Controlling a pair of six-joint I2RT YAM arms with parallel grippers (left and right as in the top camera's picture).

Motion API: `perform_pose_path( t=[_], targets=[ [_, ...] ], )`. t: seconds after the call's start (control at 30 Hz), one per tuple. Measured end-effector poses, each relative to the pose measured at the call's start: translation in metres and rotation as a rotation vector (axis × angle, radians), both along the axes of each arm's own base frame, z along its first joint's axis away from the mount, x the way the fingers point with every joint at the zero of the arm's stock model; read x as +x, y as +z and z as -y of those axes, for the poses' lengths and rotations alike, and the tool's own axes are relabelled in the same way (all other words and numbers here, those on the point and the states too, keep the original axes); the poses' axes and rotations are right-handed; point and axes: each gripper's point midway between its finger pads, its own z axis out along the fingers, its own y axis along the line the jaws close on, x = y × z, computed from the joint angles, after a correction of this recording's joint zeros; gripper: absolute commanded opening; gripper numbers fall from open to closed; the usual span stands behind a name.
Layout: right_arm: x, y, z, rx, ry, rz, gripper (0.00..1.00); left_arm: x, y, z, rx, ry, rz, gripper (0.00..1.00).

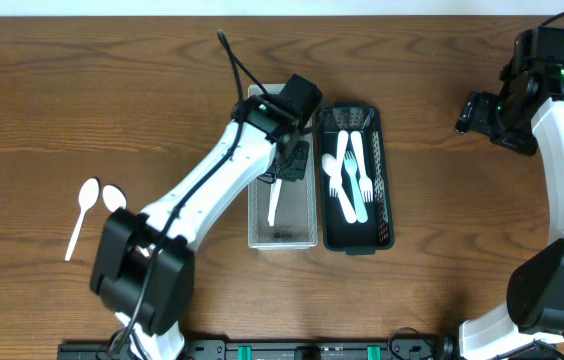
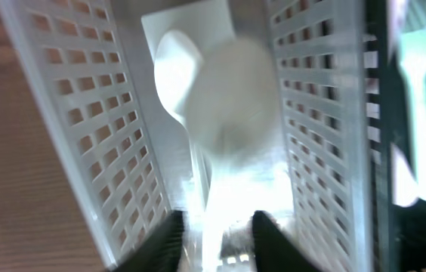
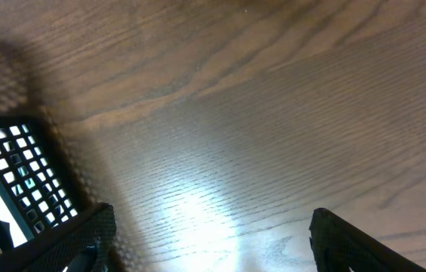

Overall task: Pack container
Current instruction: 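Carry the spoon with the left gripper into the clear basket and release, then move the left gripper to the white spoon at left and grasp it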

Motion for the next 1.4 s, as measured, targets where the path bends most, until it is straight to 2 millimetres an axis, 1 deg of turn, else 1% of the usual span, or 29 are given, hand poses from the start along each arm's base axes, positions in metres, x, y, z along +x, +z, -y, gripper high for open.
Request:
perform_pose_path(
  t=[0.1,0.17,0.2,0.23,0.3,0.37,0.4,0.43,0.5,0.57,0.6,0.63,0.67,0.77,0.8,0.9,0.97,1.0,1.1,1.23,1.27,1.4],
  targets=[
    [0.000,0.000,0.000,0.000,0.000,0.000,0.86,0.000,-0.007,-0.001,0.014,-0.007,-0.015,0.37],
    [0.000,0.000,0.000,0.000,0.000,-0.001,0.86,-0.001,-0.005,-0.004,0.026,-0.020,-0.010,0.48],
    [0.000,0.000,0.000,0.000,0.000,-0.001,0.86,-0.001,-0.003,-0.006,0.039,-0.025,-0.006,0.52],
    [0.000,0.000,0.000,0.000,0.000,-0.002,0.86,-0.001,0.000,-0.009,0.048,-0.025,0.003,0.54],
    [-0.001,0.000,0.000,-0.001,0.004,-0.003,0.87,0.002,0.010,-0.017,0.066,-0.015,0.037,0.58],
    [-0.001,0.000,0.000,-0.002,0.010,-0.003,0.88,0.004,0.029,-0.032,0.073,0.014,0.075,0.58],
    [-0.001,0.000,0.000,-0.003,0.014,-0.004,0.88,0.006,0.040,-0.042,0.069,0.045,0.098,0.58],
    [-0.001,0.000,0.000,-0.004,0.017,-0.004,0.89,0.008,0.053,-0.056,0.064,0.085,0.121,0.59],
    [-0.001,0.000,0.000,-0.005,0.022,-0.004,0.89,0.011,0.076,-0.091,0.058,0.192,0.162,0.64],
    [-0.001,0.000,0.000,-0.006,0.025,-0.004,0.88,0.011,0.099,-0.142,0.054,0.367,0.198,0.72],
    [-0.001,0.000,0.000,-0.007,0.028,-0.005,0.89,0.012,0.103,-0.160,0.062,0.423,0.205,0.75],
    [-0.001,0.000,0.000,-0.008,0.029,-0.005,0.89,0.010,0.107,-0.185,0.065,0.514,0.206,0.79],
    [-0.001,0.000,0.000,-0.007,0.030,-0.005,0.89,0.007,0.109,-0.207,0.070,0.593,0.201,0.81],
    [-0.001,0.000,0.000,-0.008,0.032,-0.005,0.89,-0.001,0.107,-0.264,0.077,0.814,0.184,0.83],
    [-0.001,0.000,0.000,-0.008,0.033,-0.005,0.89,-0.004,0.105,-0.280,0.071,0.880,0.177,0.83],
    [-0.001,0.000,0.000,-0.009,0.035,-0.005,0.88,-0.014,0.091,-0.314,0.054,1.007,0.155,0.83],
    [-0.001,0.000,0.000,-0.008,0.035,-0.005,0.89,-0.018,0.075,-0.329,0.044,1.058,0.148,0.84],
    [-0.001,0.000,0.000,-0.009,0.035,-0.005,0.88,-0.019,0.066,-0.333,0.041,1.072,0.142,0.85],
    [-0.001,0.000,0.000,-0.007,0.036,-0.005,0.89,-0.030,0.030,-0.337,0.042,1.093,0.098,0.86],
    [-0.001,-0.001,-0.001,-0.006,0.036,-0.006,0.88,-0.047,-0.018,-0.330,0.041,1.089,0.034,0.89],
    [-0.001,-0.001,-0.001,-0.006,0.036,-0.006,0.88,-0.050,-0.027,-0.329,0.041,1.089,0.027,0.91],
    [-0.002,-0.001,-0.001,-0.005,0.036,-0.011,0.88,-0.064,-0.058,-0.323,0.041,1.082,0.007,0.91]
  ],
)
